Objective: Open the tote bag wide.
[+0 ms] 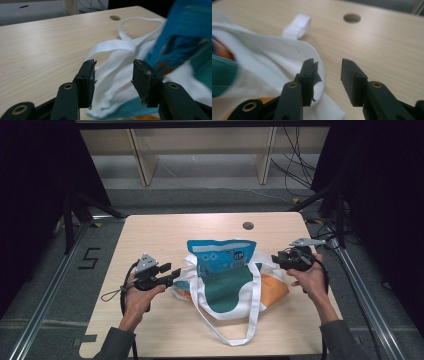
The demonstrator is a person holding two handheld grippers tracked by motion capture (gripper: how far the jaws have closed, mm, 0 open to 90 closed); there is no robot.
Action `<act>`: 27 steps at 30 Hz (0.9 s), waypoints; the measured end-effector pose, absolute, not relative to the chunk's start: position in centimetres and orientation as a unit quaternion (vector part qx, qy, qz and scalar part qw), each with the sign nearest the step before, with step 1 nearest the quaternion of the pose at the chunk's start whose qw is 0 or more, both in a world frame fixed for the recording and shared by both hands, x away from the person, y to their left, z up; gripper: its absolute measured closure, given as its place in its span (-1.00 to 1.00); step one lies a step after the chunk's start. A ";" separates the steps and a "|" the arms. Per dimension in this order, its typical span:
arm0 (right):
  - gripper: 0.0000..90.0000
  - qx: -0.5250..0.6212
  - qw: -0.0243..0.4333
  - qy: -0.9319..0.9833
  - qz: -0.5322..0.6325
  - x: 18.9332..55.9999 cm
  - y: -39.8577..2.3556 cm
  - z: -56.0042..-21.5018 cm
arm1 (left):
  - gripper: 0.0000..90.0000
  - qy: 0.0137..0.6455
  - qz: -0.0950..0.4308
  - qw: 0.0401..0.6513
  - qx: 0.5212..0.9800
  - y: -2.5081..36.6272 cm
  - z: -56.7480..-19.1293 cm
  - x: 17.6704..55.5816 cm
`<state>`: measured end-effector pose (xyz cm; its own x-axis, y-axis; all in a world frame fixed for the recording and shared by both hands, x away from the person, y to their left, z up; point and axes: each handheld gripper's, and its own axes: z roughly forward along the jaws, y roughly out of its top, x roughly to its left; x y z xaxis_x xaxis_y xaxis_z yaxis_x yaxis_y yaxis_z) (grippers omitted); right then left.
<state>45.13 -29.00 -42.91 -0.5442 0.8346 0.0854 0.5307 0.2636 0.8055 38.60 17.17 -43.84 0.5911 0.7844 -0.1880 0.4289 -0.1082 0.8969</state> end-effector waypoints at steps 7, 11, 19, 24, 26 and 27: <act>0.35 0.386 0.152 0.786 0.458 39.8 -28.2 -40.1 | 0.30 0.401 0.132 0.513 0.748 15.3 -44.4 38.1; 0.17 0.380 0.118 0.800 0.450 37.4 -26.4 -40.0 | 0.22 0.405 0.119 0.511 0.749 15.6 -44.8 38.2; 0.35 0.362 0.075 0.844 0.389 36.7 -21.9 -43.4 | 0.39 0.387 0.102 0.511 0.761 15.1 -45.9 38.3; 0.79 0.340 0.105 0.867 0.348 37.6 -20.9 -46.3 | 0.66 0.377 0.101 0.498 0.775 14.4 -47.0 38.1; 0.83 0.342 0.101 0.871 0.338 37.9 -20.6 -47.4 | 0.78 0.375 0.099 0.495 0.778 14.0 -47.3 38.3; 0.84 0.340 0.105 0.876 0.325 38.4 -20.2 -48.7 | 0.84 0.368 0.098 0.485 0.787 13.3 -48.1 38.1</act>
<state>38.44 -20.17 -48.73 -0.7465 0.6643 0.0383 0.5281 0.5565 0.6414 38.14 13.31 -48.09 0.7095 0.6747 -0.2036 0.4856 -0.2586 0.8351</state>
